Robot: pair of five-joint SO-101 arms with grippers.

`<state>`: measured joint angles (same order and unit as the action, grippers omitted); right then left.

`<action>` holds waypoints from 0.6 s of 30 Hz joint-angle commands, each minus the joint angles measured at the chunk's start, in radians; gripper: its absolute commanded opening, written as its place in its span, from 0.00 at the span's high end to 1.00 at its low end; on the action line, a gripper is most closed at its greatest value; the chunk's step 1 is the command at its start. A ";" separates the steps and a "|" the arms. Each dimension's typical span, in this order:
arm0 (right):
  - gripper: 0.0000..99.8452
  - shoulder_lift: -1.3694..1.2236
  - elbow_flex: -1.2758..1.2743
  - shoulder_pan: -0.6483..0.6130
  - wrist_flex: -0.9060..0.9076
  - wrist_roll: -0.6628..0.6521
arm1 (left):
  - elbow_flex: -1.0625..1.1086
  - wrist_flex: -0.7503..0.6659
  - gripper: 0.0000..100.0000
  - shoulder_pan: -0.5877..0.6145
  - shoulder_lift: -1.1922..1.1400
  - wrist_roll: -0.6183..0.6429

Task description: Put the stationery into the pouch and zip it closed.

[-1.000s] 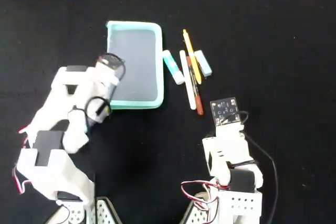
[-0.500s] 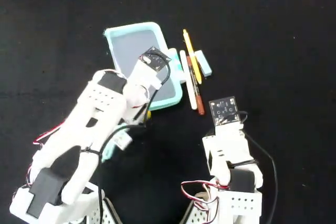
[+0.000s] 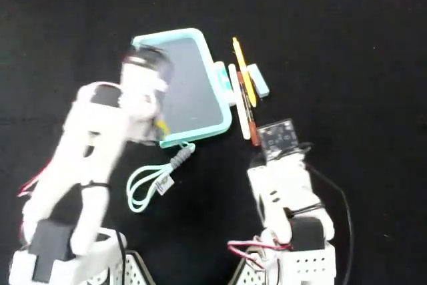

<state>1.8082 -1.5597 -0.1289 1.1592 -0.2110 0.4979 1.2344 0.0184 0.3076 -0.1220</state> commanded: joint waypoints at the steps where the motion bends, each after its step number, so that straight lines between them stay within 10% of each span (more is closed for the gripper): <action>1: 0.85 0.058 0.059 -0.158 -0.035 0.060 | 0.031 0.002 0.74 0.205 0.095 -0.025; 18: 0.85 -1.092 0.647 -0.491 -0.204 0.210 | 0.533 -0.244 0.74 0.496 0.511 -0.041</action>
<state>0.9996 -1.0794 -0.5570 0.9766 -0.0161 1.0319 1.0119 0.5033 0.7848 -0.1542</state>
